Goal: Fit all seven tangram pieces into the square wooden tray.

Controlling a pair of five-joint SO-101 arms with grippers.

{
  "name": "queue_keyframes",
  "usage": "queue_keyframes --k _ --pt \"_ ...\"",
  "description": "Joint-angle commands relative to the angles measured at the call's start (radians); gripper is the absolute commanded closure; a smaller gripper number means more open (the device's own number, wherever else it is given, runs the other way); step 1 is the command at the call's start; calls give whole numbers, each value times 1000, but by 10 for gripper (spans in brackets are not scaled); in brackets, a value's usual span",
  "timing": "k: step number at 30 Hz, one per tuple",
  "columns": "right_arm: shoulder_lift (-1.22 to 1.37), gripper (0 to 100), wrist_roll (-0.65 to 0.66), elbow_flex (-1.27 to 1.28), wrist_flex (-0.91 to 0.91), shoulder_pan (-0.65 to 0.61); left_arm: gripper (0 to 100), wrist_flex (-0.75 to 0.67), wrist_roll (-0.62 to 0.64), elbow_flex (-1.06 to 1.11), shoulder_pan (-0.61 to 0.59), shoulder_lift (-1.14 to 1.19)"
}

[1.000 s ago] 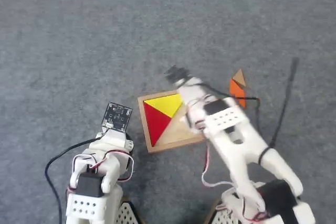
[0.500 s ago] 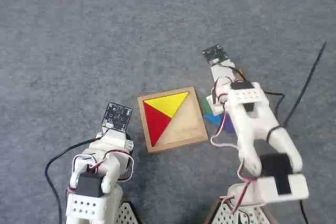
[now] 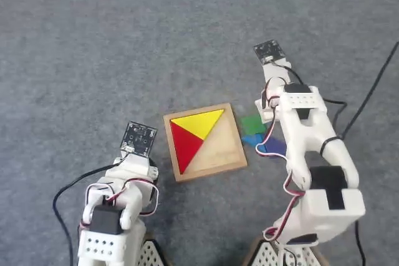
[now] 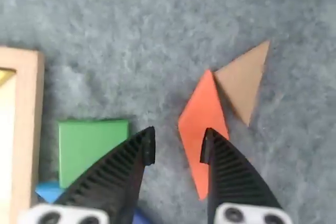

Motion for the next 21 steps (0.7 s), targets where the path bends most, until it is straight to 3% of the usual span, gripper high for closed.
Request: queue_keyframes --k 1,12,21 --pt "31 843 15 -72 -21 15 981 3 -3 -10 -3 -18" --pt "127 841 11 -215 90 96 981 3 -3 -10 -3 -18" --pt "134 843 8 -221 163 79 981 3 -3 -10 -3 -18"
